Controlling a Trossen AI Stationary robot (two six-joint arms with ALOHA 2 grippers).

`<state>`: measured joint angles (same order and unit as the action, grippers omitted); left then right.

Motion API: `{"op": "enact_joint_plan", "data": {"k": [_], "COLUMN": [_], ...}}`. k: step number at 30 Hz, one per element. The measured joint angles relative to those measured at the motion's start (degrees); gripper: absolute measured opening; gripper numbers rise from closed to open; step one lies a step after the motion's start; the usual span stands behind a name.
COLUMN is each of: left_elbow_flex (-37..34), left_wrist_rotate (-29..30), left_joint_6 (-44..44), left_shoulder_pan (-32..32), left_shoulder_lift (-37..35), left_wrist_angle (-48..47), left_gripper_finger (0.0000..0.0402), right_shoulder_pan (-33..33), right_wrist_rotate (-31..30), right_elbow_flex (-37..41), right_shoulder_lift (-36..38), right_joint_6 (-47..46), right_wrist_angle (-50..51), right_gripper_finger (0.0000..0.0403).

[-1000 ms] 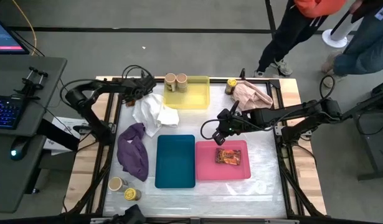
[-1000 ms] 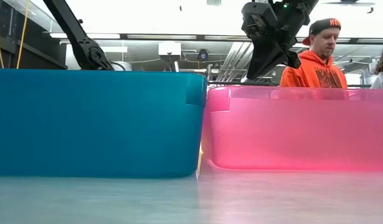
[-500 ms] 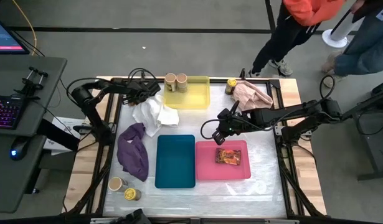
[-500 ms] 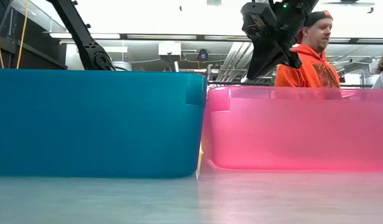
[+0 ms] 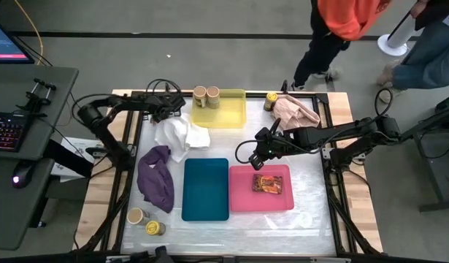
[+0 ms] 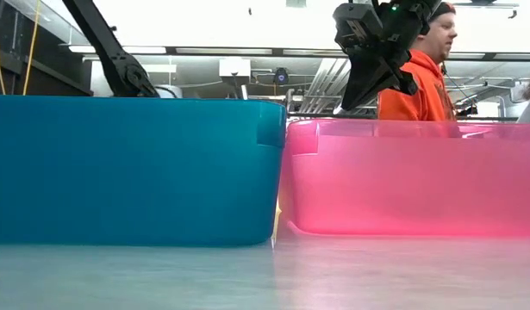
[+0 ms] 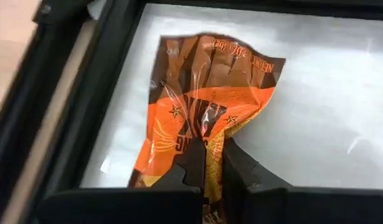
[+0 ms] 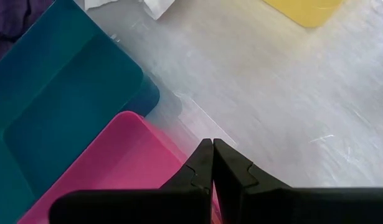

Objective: Sort spices by type
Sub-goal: Put the orange seasoning bag into the pink bin

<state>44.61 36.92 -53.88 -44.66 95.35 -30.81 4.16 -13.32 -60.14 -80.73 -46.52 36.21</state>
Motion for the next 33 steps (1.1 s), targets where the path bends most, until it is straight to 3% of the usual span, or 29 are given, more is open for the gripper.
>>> {"op": "enact_joint_plan", "data": {"k": [12, 15, 17, 20, 23, 28, 33], "left_elbow_flex": [0.18, 0.18, 0.20, 0.38, 1.53, 4.47, 9.97], "left_wrist_rotate": [6.30, 4.72, -0.37, -12.40, -20.05, -26.43, -27.63], "left_joint_6": [10.66, 16.17, 23.45, 33.25, 36.42, 40.35, 42.90], "left_shoulder_pan": [-0.07, 0.93, 2.94, 8.29, 16.14, 32.03, 44.93], "left_shoulder_lift": [-20.11, -25.09, -28.05, -32.07, -34.05, -32.89, -25.78], "left_wrist_angle": [0.83, 3.34, 7.40, 13.13, 14.19, 14.02, 14.89], "left_gripper_finger": [0.0001, 0.0001, 0.0001, 0.0000, 0.0000, 0.0000, 0.0000], "right_shoulder_pan": [-0.04, -0.04, -0.04, -0.04, -0.04, -0.04, -0.04], "right_wrist_rotate": [-3.77, -5.01, -6.24, -8.47, -11.41, -16.03, -17.91], "right_elbow_flex": [0.00, 0.00, 0.00, 0.00, 0.00, 0.00, 0.00], "right_shoulder_lift": [0.00, 0.39, 1.48, 4.03, 6.81, 10.79, 12.59], "right_joint_6": [0.18, 0.46, 0.50, 1.60, 1.72, -2.33, -7.52], "right_wrist_angle": [-0.02, 0.00, 0.00, 0.19, 1.66, 5.73, 7.35], "right_gripper_finger": [0.0000, 0.0000, 0.0000, 0.0000, 0.0000, 0.0000, 0.0000]}}
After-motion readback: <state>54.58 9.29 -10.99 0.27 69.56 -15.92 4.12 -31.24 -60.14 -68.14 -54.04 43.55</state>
